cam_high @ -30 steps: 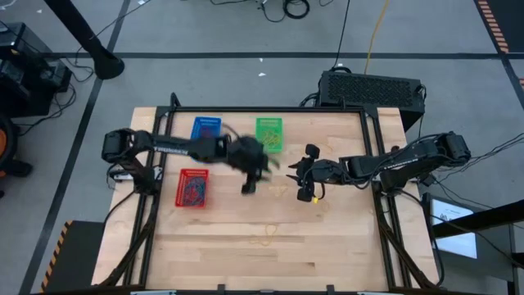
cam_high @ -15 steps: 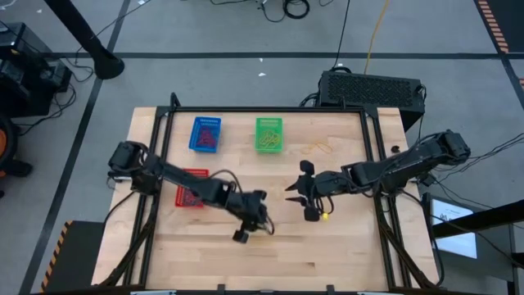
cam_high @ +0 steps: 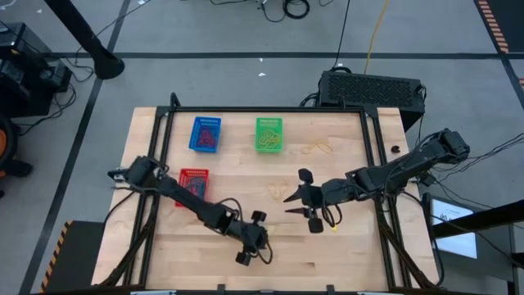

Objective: Sort rubber bands into baskets
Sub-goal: Put the yellow rubber band into the green basket

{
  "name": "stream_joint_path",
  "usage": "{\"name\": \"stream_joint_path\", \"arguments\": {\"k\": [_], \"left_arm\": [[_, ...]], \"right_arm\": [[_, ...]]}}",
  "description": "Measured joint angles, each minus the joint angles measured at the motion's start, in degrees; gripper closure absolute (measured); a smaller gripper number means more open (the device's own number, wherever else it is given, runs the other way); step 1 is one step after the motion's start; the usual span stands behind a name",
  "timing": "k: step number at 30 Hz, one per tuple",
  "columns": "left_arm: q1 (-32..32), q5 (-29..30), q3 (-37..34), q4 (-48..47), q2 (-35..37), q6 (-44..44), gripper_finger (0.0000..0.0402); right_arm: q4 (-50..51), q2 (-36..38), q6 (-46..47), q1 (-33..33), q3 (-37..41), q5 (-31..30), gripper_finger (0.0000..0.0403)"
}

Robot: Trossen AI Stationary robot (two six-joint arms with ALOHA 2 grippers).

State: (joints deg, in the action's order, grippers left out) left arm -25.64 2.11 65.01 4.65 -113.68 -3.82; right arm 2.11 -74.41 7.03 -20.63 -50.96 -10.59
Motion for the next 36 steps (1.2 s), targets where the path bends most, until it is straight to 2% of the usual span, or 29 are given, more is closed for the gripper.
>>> {"name": "stream_joint_path", "arguments": {"k": [5,12,15,20,23,29,36], "left_arm": [[0.0,-0.2,0.1,1.1,-3.9,-1.8,0.0283],[0.2,-2.1,0.3,0.0,-4.6,-3.4,0.0287],[0.5,-2.1,0.3,-0.8,-4.4,-3.4,0.0311],[1.1,-3.3,0.3,-2.5,-4.3,-5.0,0.0388],[1.4,-3.6,0.3,-3.0,-4.0,-6.3,0.0393],[1.9,-2.9,-0.4,-7.4,1.5,-3.3,0.0398],[3.8,5.7,-0.1,-15.7,13.5,2.1,0.0399]], "right_arm": [[-0.9,0.0,-2.4,-0.5,0.0,0.0,0.0273],[-1.0,0.0,-5.9,-0.1,0.0,-0.1,0.0273],[-1.1,0.0,-6.3,0.3,0.0,-0.2,0.0273],[-1.0,0.0,-6.5,0.7,0.0,-0.2,0.0273],[-1.1,0.0,-6.5,0.7,0.0,-0.2,0.0273],[-1.0,0.0,-6.3,0.7,0.0,-0.2,0.0273],[0.0,0.0,-6.3,0.7,0.0,-0.2,0.0273]]}}
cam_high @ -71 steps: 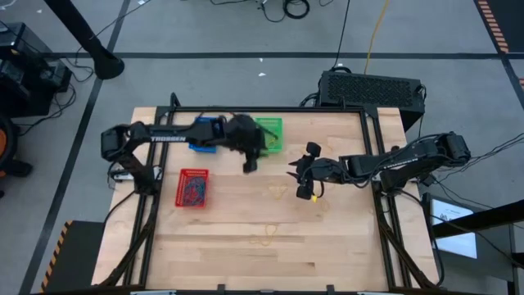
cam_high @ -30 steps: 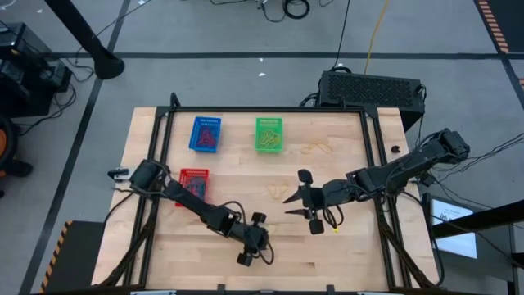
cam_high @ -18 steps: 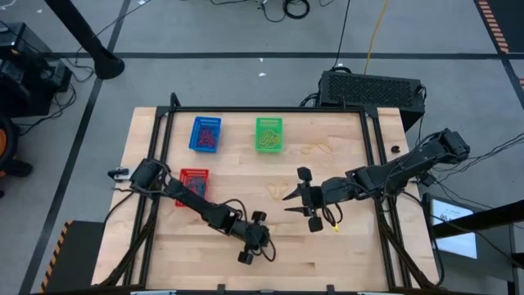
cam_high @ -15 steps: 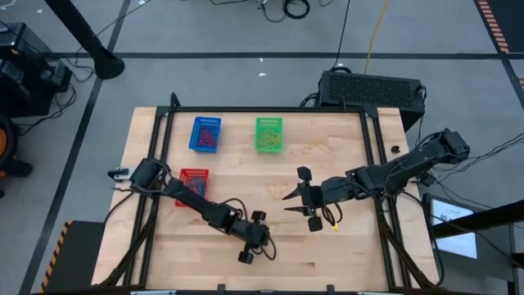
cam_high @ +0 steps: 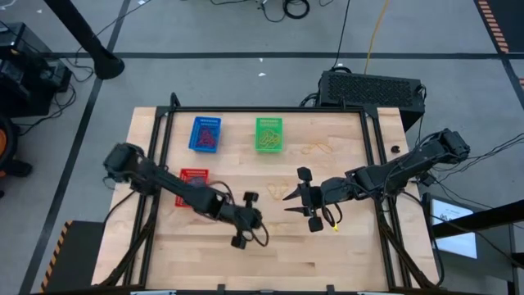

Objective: Sort rubber bands into baskets
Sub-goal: Put the yellow rubber band into the green basket

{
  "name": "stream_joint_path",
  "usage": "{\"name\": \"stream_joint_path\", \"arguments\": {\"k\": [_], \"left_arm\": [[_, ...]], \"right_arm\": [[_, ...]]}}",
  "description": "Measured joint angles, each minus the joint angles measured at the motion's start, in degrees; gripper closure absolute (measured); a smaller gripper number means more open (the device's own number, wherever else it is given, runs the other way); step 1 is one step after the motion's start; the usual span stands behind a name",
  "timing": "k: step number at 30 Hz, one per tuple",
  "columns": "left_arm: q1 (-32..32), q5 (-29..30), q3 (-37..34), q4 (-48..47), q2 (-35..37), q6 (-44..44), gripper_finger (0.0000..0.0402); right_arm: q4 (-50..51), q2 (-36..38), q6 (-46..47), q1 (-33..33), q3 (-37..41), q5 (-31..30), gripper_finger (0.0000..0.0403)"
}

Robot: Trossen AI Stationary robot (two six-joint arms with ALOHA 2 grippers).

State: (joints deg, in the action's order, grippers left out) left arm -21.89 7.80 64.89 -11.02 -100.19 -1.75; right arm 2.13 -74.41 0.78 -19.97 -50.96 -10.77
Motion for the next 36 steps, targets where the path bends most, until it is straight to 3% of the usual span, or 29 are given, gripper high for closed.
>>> {"name": "stream_joint_path", "arguments": {"k": [7,16,20,26,31,36], "left_arm": [[5.2,4.9,0.1,-3.1,8.9,7.0,0.0400],[22.2,6.2,0.1,-4.2,11.2,12.6,0.0400],[31.3,1.7,0.1,-2.0,10.2,12.7,0.0400],[41.9,-6.8,0.1,5.8,6.7,11.1,0.0401],[46.1,-12.4,0.2,13.9,1.6,5.3,0.0401],[47.5,-12.7,0.1,16.8,-3.6,3.9,0.0401]], "right_arm": [[3.7,0.0,3.3,0.0,0.0,0.0,0.0273],[12.3,0.0,13.1,0.0,0.0,0.1,0.0273],[19.5,-0.1,19.5,-0.5,0.0,-0.5,0.0273],[30.1,-0.6,28.2,-3.1,0.1,-8.5,0.0273],[35.6,-0.7,33.2,-5.1,0.1,-10.9,0.0273],[37.2,-0.7,34.3,-6.1,1.7,-14.4,0.0273]]}}
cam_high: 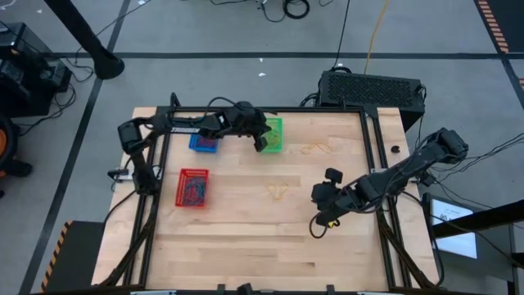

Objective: Sort rubber bands into baskets
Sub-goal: Put the yellow rubber band into the green basket

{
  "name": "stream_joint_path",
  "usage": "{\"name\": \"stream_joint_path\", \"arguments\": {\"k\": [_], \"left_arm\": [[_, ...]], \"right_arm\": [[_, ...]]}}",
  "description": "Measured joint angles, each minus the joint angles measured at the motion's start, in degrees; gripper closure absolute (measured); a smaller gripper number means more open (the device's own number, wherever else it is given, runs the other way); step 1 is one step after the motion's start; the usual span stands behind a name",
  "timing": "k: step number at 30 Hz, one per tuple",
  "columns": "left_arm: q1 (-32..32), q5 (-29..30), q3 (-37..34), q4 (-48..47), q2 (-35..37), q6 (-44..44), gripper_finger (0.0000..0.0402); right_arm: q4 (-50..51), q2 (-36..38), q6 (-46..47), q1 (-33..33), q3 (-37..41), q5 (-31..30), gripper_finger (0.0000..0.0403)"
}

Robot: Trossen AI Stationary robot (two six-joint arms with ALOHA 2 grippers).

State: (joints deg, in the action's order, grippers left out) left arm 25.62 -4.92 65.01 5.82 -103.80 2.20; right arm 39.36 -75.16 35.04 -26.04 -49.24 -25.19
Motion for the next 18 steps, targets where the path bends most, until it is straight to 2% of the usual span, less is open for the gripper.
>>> {"name": "stream_joint_path", "arguments": {"k": [9,18], "left_arm": [[0.7,-0.7,0.0,2.4,-3.2,-1.9,0.0395],[0.7,-0.7,0.0,2.5,-3.2,-3.4,0.0359]], "right_arm": [[0.0,0.0,-1.2,0.5,3.4,-0.6,0.0273],[-0.6,0.0,-4.3,2.8,3.4,-0.6,0.0273]]}}
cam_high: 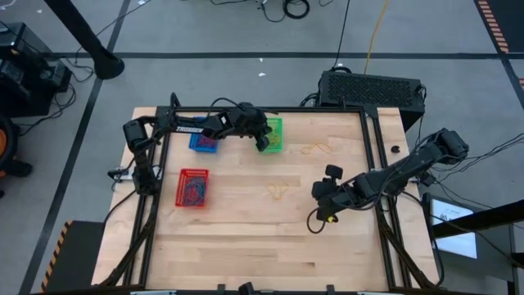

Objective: Sort rubber bands into baskets
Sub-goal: Put the yellow rubber band into the green basket

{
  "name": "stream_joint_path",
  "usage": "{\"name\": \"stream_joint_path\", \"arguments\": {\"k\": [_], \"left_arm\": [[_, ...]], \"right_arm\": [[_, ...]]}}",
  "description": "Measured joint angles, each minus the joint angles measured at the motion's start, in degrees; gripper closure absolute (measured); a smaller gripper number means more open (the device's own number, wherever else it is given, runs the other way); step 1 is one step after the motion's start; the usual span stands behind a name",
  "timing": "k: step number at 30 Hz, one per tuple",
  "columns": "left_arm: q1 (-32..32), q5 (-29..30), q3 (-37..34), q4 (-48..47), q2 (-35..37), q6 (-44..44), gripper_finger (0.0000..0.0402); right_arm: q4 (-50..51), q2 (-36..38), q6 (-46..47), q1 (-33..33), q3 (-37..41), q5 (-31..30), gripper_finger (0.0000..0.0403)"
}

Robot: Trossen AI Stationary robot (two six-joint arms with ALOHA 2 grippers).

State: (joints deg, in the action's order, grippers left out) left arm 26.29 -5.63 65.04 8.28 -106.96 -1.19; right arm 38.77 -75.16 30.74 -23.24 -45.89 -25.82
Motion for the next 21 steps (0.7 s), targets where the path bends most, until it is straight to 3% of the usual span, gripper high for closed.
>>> {"name": "stream_joint_path", "arguments": {"k": [9,13,17,21], "left_arm": [[-0.1,0.4,0.0,0.3,0.0,-2.9,0.0292],[-0.1,-3.9,0.0,-1.9,2.5,-2.8,0.0284],[-1.3,-8.2,0.1,-9.5,6.9,-0.5,0.0283],[-4.8,-8.8,0.0,-16.5,10.1,3.3,0.0283]], "right_arm": [[1.6,0.0,0.0,1.3,0.1,0.3,0.0273],[0.9,0.0,1.7,1.4,2.6,0.8,0.0273],[0.3,0.0,4.0,1.4,7.1,3.7,0.0273],[-1.0,0.0,3.3,1.4,10.0,3.7,0.0273]]}}
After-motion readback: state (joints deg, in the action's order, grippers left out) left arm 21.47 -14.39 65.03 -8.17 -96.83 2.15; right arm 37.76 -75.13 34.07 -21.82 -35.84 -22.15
